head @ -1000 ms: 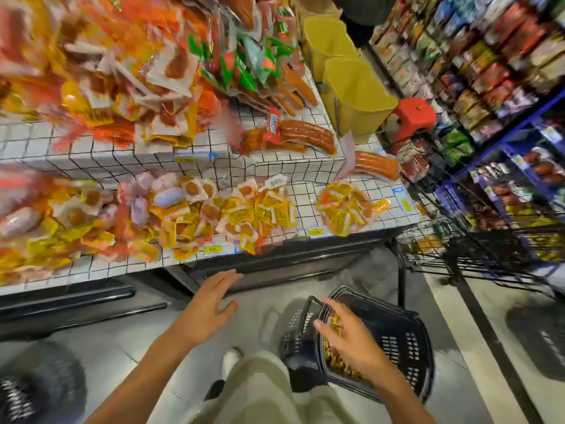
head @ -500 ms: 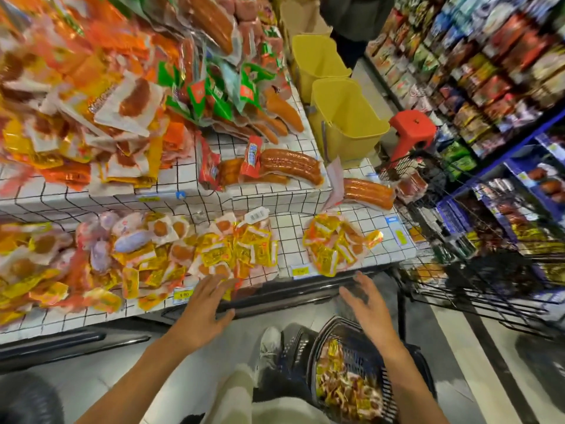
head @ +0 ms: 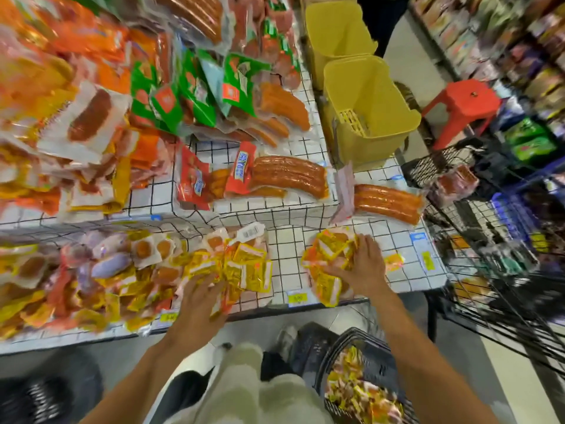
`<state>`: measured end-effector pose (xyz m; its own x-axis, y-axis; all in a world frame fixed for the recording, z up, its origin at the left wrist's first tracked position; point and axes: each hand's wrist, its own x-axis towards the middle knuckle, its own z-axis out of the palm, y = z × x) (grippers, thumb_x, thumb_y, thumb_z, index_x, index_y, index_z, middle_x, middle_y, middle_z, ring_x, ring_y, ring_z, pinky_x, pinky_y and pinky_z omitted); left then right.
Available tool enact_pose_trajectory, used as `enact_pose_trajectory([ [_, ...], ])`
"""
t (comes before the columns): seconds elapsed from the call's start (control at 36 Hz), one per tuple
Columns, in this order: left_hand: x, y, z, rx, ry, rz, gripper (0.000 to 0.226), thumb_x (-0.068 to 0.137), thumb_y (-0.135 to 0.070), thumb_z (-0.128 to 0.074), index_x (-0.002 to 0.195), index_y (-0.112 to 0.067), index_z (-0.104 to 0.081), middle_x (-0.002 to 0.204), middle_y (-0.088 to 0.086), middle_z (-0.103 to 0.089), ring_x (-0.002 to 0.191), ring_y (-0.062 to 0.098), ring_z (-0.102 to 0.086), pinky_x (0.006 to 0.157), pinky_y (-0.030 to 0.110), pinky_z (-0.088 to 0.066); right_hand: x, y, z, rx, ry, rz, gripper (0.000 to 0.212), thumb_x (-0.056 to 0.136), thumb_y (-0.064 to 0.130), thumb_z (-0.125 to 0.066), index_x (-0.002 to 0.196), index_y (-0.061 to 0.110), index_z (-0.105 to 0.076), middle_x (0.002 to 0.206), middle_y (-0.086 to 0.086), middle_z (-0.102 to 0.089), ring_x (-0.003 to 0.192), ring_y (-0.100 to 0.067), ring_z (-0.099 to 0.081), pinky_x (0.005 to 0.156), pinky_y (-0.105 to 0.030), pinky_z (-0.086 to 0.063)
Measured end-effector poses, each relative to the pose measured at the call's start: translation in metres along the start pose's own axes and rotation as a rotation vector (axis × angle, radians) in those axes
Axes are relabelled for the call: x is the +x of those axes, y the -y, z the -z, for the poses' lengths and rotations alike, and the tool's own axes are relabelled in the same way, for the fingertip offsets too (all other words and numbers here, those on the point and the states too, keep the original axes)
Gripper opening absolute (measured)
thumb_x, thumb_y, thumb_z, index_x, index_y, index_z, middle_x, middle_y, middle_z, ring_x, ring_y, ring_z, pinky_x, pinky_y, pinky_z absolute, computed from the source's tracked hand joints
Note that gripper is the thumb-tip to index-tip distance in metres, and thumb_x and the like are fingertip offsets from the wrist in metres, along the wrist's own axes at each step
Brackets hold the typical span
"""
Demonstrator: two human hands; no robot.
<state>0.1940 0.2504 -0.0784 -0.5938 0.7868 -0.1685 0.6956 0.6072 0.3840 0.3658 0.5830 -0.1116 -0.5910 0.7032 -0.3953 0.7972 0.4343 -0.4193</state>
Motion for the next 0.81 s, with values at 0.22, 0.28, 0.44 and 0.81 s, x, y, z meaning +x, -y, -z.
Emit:
enact_pose_trajectory([
  [0.22,0.002,0.009,0.005,-0.035,0.049,0.036,0.047,0.077,-0.008,-0.081,0.122,-0.008,-0.068,0.14,0.016,-0.055,0.132,0.046,-0.044,0.111,0.056,-0.03,0.0,0.005,-0.006,0.029,-0.085,0.018,0.109,0.062,0.06,-0.088,0.149,0.011,-0.044,0.139,-0.015,-0.055,0.132,-0.036,-0.043,0.109,-0.045,-0.036],
  [0.28,0.003,0.01,0.007,-0.087,0.025,0.047,0.048,0.077,-0.003,-0.078,0.123,-0.008,-0.067,0.145,0.016,-0.049,0.136,0.044,-0.039,0.113,0.054,-0.024,0.0,0.007,-0.002,0.12,-0.05,0.019,0.087,0.066,0.048,-0.091,0.138,0.015,-0.056,0.129,-0.012,-0.063,0.126,-0.035,-0.05,0.103,-0.045,-0.043],
  [0.44,0.009,0.016,0.015,-0.224,-0.073,0.213,0.052,0.085,-0.008,-0.071,0.135,-0.011,-0.058,0.158,0.016,-0.03,0.147,0.041,-0.02,0.118,0.054,-0.019,-0.008,0.015,0.017,0.727,0.109,-0.226,0.093,0.045,0.074,-0.087,0.124,0.028,-0.067,0.115,0.008,-0.073,0.104,-0.012,-0.069,0.089,-0.035,-0.054],
  [0.81,0.022,0.038,0.02,-0.377,0.047,0.309,0.075,0.092,-0.018,-0.065,0.155,-0.012,-0.025,0.163,0.01,-0.015,0.151,0.029,-0.002,0.119,0.04,-0.008,-0.046,0.062,-0.002,0.949,0.203,-0.46,0.067,0.05,0.053,-0.094,0.091,0.002,-0.079,0.064,-0.004,-0.067,0.052,-0.02,-0.063,0.052,-0.026,-0.051],
])
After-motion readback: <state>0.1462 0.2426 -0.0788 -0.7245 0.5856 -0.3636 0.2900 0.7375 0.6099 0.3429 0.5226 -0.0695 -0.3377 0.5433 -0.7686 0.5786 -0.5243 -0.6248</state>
